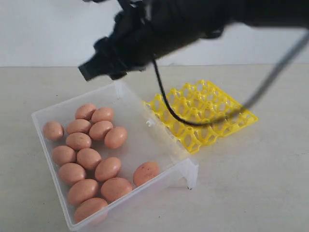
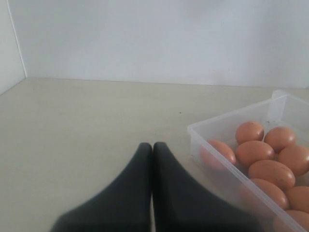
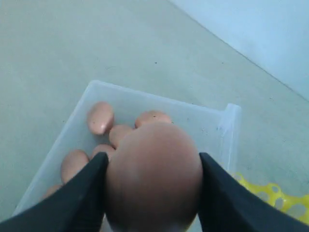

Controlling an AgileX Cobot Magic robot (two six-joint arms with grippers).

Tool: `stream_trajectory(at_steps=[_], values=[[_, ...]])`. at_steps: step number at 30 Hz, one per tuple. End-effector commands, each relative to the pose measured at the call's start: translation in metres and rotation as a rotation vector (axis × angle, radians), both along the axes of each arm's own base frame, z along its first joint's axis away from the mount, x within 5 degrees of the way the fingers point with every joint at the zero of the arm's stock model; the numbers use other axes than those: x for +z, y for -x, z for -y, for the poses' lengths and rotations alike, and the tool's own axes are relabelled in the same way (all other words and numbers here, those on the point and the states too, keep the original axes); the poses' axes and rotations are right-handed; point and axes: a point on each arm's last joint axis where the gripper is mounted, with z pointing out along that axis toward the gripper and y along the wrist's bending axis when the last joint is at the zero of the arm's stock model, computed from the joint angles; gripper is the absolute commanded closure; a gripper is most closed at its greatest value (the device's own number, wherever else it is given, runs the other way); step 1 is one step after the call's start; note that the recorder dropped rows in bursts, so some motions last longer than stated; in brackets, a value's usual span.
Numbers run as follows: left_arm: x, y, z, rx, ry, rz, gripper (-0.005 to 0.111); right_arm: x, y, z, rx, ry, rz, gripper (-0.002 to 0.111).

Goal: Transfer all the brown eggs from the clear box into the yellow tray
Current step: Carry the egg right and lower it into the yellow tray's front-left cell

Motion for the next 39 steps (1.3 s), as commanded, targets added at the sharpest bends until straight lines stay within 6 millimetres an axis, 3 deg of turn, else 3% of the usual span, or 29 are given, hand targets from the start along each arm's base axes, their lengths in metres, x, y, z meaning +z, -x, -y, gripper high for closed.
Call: stream_trajectory(at_steps=[1, 3, 4, 5, 6, 7, 8, 11, 14, 16, 18, 24, 30, 35, 39], values=[[0.002, 0.0, 0.0, -0.004, 0.004, 0.008, 0.111, -0.036, 0.052, 0.072, -0.173, -0.367, 0.308, 0.107], [0.002, 0.0, 0.0, -0.004, 0.004, 0.008, 0.111, -0.041, 0.068, 0.112, -0.364, -0.603, 0.539, 0.107], [0.002, 0.0, 0.0, -0.004, 0.004, 0.008, 0.111, -0.041, 0.07, 0.138, -0.573, -0.707, 0.657, 0.107], [0.002, 0.0, 0.0, -0.004, 0.004, 0.008, 0.111, -0.044, 0.063, 0.152, -0.781, -0.737, 0.601, 0.107], [0.002, 0.0, 0.0, -0.004, 0.004, 0.008, 0.111, -0.042, 0.058, 0.157, -0.863, -0.757, 0.583, 0.107], [0.002, 0.0, 0.0, -0.004, 0.004, 0.008, 0.111, -0.044, 0.042, 0.154, -0.856, -0.72, 0.445, 0.108], [0.002, 0.0, 0.0, -0.004, 0.004, 0.008, 0.111, -0.043, 0.03, 0.151, -0.806, -0.703, 0.379, 0.109], [0.002, 0.0, 0.0, -0.004, 0.004, 0.008, 0.111, -0.031, -0.059, 0.146, -0.409, -0.489, 0.212, 0.109], [0.002, 0.0, 0.0, -0.004, 0.004, 0.008, 0.111, -0.027, -0.092, 0.141, -0.03, -0.399, 0.028, 0.109], [0.002, 0.0, 0.0, -0.004, 0.004, 0.008, 0.111, -0.035, -0.106, 0.138, 0.217, -0.397, -0.134, 0.109], [0.002, 0.0, 0.0, -0.004, 0.004, 0.008, 0.111, -0.039, -0.117, 0.133, 0.403, -0.423, -0.182, 0.109], [0.002, 0.0, 0.0, -0.004, 0.004, 0.008, 0.111, -0.092, -0.164, 0.127, 0.425, -0.375, -0.133, 0.109], [0.002, 0.0, 0.0, -0.004, 0.004, 0.008, 0.111, -0.148, -0.183, 0.131, 0.326, -0.275, -0.12, 0.109], [0.002, 0.0, 0.0, -0.004, 0.004, 0.008, 0.111, -0.166, -0.183, 0.127, 0.402, -0.288, -0.052, 0.109], [0.002, 0.0, 0.0, -0.004, 0.004, 0.008, 0.111, -0.164, -0.186, 0.123, 0.397, -0.341, -0.001, 0.109]])
